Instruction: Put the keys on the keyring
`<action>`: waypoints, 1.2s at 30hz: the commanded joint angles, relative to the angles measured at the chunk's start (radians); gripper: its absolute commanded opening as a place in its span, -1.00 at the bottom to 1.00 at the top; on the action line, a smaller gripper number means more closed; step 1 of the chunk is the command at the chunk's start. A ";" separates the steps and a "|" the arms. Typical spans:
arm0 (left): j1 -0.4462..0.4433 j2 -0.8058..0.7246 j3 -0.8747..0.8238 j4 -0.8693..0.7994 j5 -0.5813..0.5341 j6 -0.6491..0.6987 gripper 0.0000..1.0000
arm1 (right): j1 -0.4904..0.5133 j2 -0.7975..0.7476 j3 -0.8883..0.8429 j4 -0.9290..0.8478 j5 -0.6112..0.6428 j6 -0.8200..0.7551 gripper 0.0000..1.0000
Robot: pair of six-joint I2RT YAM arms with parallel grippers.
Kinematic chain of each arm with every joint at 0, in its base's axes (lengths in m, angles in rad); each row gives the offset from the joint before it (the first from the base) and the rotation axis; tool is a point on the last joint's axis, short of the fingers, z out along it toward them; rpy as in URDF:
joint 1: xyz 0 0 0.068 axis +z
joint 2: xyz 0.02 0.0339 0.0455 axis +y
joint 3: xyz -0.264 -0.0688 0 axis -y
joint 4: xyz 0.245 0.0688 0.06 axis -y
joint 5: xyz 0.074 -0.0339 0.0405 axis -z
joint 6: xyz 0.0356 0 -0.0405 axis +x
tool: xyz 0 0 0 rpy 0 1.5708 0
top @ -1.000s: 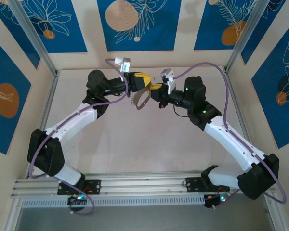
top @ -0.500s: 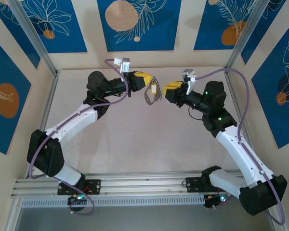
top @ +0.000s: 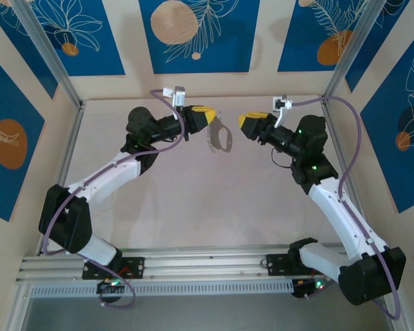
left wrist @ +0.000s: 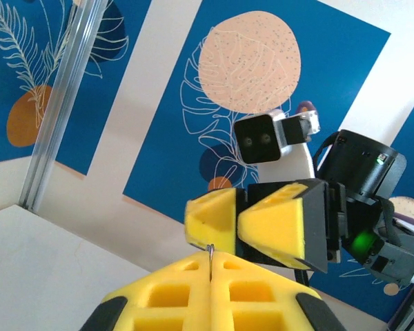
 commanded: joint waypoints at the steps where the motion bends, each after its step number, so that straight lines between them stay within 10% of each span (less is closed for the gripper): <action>1: -0.014 -0.037 0.004 0.044 -0.030 -0.020 -1.00 | -0.004 0.047 0.033 0.045 -0.029 0.146 0.06; 36: -0.017 0.030 0.055 0.122 -0.099 -0.118 -1.00 | 0.086 0.202 0.139 0.230 -0.170 0.204 -0.01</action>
